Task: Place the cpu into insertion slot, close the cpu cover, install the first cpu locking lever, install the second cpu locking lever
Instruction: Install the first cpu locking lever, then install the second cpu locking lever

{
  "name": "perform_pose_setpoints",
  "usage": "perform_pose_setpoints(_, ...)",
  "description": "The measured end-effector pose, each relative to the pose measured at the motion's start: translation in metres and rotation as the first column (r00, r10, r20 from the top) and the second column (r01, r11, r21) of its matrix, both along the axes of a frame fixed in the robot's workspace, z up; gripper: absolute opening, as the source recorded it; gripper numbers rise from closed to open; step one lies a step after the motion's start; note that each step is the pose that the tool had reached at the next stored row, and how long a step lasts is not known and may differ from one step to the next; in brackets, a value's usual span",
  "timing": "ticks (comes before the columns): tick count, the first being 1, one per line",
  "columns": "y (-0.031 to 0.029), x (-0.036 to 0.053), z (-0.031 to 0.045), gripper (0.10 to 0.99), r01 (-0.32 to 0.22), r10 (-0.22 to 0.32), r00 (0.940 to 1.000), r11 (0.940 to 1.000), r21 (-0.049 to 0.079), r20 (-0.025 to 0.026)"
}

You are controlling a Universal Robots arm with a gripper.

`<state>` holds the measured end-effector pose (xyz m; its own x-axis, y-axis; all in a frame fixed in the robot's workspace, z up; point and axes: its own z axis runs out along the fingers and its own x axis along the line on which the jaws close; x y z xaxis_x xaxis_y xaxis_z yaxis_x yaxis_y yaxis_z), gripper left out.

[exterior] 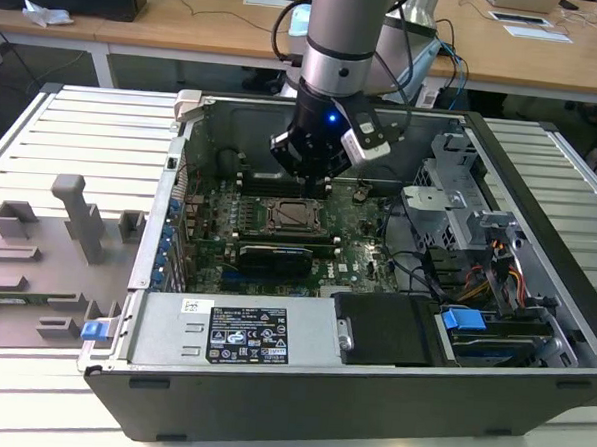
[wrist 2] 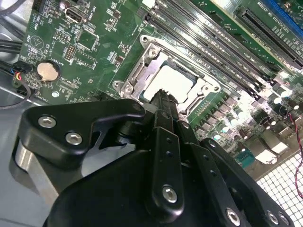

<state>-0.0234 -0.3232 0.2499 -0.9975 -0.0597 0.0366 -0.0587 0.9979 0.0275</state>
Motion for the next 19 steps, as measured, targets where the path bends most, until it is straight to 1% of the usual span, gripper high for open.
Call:
perform_pose_setpoints(10,0.0,0.0,0.0002,0.106,0.0,0.0,1.0,1.0,0.0,-0.0001)
perform_pose_setpoints(11,-0.0008,0.0,0.0003,0.106,0.0,0.0,1.0,1.0,0.0,-0.0003)
perform_pose_setpoints(14,-0.0089,0.0,-0.0021,0.106,0.0,0.0,1.0,1.0,0.001,-0.0002)
perform_pose_setpoints(15,-0.0149,0.0,-0.0033,0.106,0.0,0.0,1.0,1.0,0.003,-0.0001)
perform_pose_setpoints(18,-0.0295,-0.0007,-0.007,0.106,0.0,0.0,1.0,1.0,0.01,-0.0001)
perform_pose_setpoints(19,-0.0337,-0.0018,-0.008,0.106,0.0,0.0,1.0,0.9998,0.018,-0.0002)
